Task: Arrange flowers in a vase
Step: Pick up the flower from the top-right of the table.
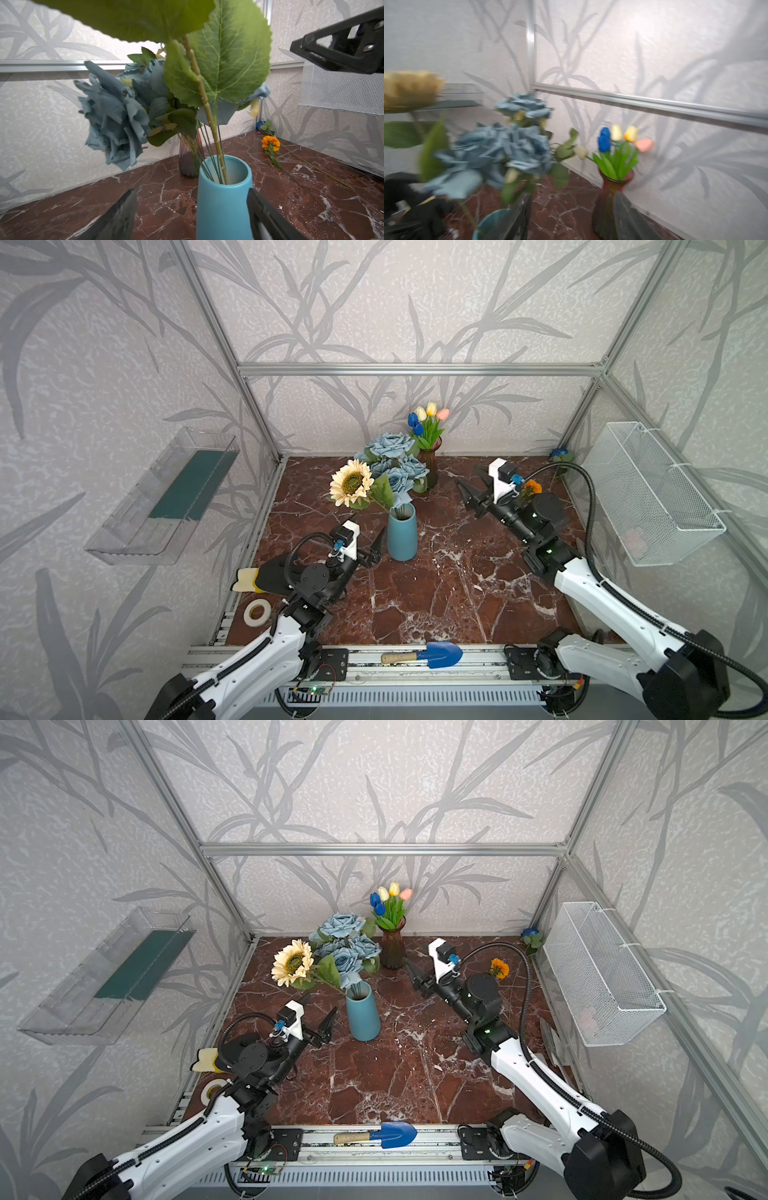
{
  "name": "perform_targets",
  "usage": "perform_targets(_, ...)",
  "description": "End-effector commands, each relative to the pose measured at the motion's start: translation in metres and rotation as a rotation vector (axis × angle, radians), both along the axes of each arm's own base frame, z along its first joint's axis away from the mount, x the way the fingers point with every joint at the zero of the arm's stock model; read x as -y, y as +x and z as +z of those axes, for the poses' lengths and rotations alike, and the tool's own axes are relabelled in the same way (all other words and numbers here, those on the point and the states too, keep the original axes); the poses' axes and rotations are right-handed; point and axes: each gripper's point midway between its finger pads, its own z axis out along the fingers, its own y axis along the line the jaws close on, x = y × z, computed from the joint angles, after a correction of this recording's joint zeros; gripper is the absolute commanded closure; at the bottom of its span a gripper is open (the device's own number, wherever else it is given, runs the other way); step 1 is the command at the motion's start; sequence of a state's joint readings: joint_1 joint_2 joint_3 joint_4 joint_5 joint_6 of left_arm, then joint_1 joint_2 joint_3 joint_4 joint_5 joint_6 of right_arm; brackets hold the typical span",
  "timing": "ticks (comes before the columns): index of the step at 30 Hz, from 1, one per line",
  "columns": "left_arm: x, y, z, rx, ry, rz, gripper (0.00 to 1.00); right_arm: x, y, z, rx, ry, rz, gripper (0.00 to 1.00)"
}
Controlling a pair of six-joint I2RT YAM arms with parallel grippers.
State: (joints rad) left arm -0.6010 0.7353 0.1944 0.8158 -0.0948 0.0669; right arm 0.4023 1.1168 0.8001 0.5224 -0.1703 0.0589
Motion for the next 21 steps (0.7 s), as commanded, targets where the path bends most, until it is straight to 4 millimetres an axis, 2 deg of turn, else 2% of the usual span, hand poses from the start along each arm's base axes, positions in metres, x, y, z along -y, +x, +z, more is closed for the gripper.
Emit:
perform_targets(1, -0.019, 0.003, -0.004, -0.002, -0.052, 0.093, 0.14, 0.05, 0.041, -0.053, -0.263, 0.067, -0.22, 0.36)
perform_targets(6, -0.024, 0.007, -0.019, -0.059, -0.014, 0.137, 0.12, 0.094, 0.08, -0.121, -0.556, 0.006, -0.416, 0.36)
perform_targets(12, -0.026, 0.011, -0.029, -0.086, 0.016, 0.164, 0.09, 0.134, 0.105, -0.186, -0.791, -0.076, -0.561, 0.35)
perform_targets(21, -0.019, 0.016, -0.034, -0.093, 0.028, 0.146, 0.08, 0.17, 0.123, -0.233, -0.947, -0.202, -0.67, 0.34)
